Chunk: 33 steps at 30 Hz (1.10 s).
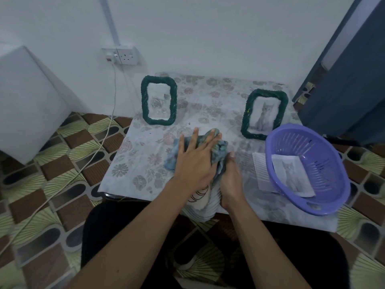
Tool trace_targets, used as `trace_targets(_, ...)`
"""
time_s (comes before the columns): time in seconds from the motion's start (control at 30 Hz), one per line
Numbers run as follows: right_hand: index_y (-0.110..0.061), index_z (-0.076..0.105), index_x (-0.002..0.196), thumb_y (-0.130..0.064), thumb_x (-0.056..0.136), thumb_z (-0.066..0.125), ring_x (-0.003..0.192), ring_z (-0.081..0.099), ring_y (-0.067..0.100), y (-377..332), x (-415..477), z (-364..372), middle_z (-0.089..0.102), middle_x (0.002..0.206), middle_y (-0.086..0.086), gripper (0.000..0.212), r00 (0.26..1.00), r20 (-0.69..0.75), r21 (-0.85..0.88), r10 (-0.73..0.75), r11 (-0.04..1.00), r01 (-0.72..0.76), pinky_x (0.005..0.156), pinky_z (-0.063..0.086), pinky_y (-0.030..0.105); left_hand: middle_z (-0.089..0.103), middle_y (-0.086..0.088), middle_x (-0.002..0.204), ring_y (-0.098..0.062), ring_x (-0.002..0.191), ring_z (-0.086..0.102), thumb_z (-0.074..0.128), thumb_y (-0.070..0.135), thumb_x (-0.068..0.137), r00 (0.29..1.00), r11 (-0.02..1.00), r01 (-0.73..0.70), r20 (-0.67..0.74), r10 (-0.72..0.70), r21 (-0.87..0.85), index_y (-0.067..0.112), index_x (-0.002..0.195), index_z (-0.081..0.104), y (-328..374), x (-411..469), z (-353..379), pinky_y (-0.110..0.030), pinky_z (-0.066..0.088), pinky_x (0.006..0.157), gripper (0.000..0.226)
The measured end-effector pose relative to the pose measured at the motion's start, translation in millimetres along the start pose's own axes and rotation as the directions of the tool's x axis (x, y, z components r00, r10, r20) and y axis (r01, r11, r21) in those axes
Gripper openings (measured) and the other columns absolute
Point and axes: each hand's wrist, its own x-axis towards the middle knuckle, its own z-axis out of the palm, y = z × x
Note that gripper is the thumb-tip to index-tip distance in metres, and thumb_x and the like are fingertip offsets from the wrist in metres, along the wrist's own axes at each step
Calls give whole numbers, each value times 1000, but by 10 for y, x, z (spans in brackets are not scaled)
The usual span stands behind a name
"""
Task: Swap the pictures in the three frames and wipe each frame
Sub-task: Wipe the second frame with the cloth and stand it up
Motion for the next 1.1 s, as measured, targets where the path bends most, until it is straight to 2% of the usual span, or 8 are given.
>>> trace_targets(0.07, -27, 67, 111, -51, 104, 31, 103, 67, 5, -9, -18, -8, 71, 110, -7, 43, 998, -54, -56, -17, 998, 14, 90, 54, 23, 0, 15, 164, -26, 152, -6, 17, 49, 97, 999, 999, 41, 17, -41, -4, 33, 156, 3, -62, 10, 5, -54, -6, 120, 63)
trace_targets(0.17, -19, 58, 135, -64, 97, 38, 120, 60, 14, -22, -21, -43, 64, 131, 0, 62, 992, -126, -61, -3, 998, -4, 108, 45, 38, -5, 15, 163, -24, 151, -6, 15, 49, 94, 998, 992, 54, 37, -50, -116, 34, 157, 2, -215, 13, 11, -50, -3, 122, 66)
trace_targets(0.23, -16, 57, 137, -56, 101, 37, 119, 60, 15, -55, -19, -79, 62, 132, 1, 57, 989, -147, -57, 3, 998, -11, 107, 46, 36, -9, 21, 159, -17, 151, -10, 13, 51, 91, 999, 972, -1, 45, 11, -233, 37, 156, 1, -315, -15, 29, -43, -5, 121, 67)
trace_targets(0.43, -30, 56, 84, -42, 105, 35, 73, 56, -3, -74, -23, -142, 60, 85, -10, 32, 988, -155, -103, -25, 995, 9, 63, 48, 11, -7, 24, 154, -7, 147, -14, 34, 30, 106, 993, 897, -68, 58, 103, -437, 43, 145, -4, -425, -195, 49, -31, -2, 120, 56)
trace_targets(0.6, -24, 60, 103, -52, 103, 37, 102, 62, 16, 6, 32, -165, 66, 109, 0, 36, 972, -232, -145, -34, 989, 0, 99, 48, 36, 0, 21, 152, -5, 147, -3, 35, 28, 106, 991, 879, -48, 86, 100, -474, 28, 149, 6, -461, -363, 45, -12, 0, 117, 52)
trace_targets(0.7, -23, 61, 97, -49, 104, 36, 95, 63, 18, -59, 96, -214, 66, 99, -1, 37, 946, -324, -125, -25, 992, -17, 94, 50, 36, 9, 20, 149, -1, 143, 13, 40, 23, 105, 989, 877, -7, 125, 76, -480, 21, 154, 19, -435, -485, 46, -2, 5, 110, 53)
trace_targets(0.87, -9, 64, 108, -41, 106, 36, 90, 66, 20, -156, 195, -295, 69, 99, 6, 43, 894, -447, -6, -3, 1000, 1, 76, 54, 29, 17, 20, 152, 1, 144, 19, 41, 31, 105, 986, 846, 7, 146, 84, -534, 22, 153, 26, -413, -651, 164, -18, 17, 119, 52)
trace_targets(1.1, -20, 58, 81, -33, 107, 35, 74, 64, 17, -94, 226, -303, 66, 84, 3, 37, 833, -551, 192, 52, 979, 66, 65, 52, 28, 19, 16, 159, -5, 148, 17, 39, 48, 99, 987, 727, 120, 162, -12, -676, 43, 147, 18, -322, -770, 295, -29, 22, 121, 53)
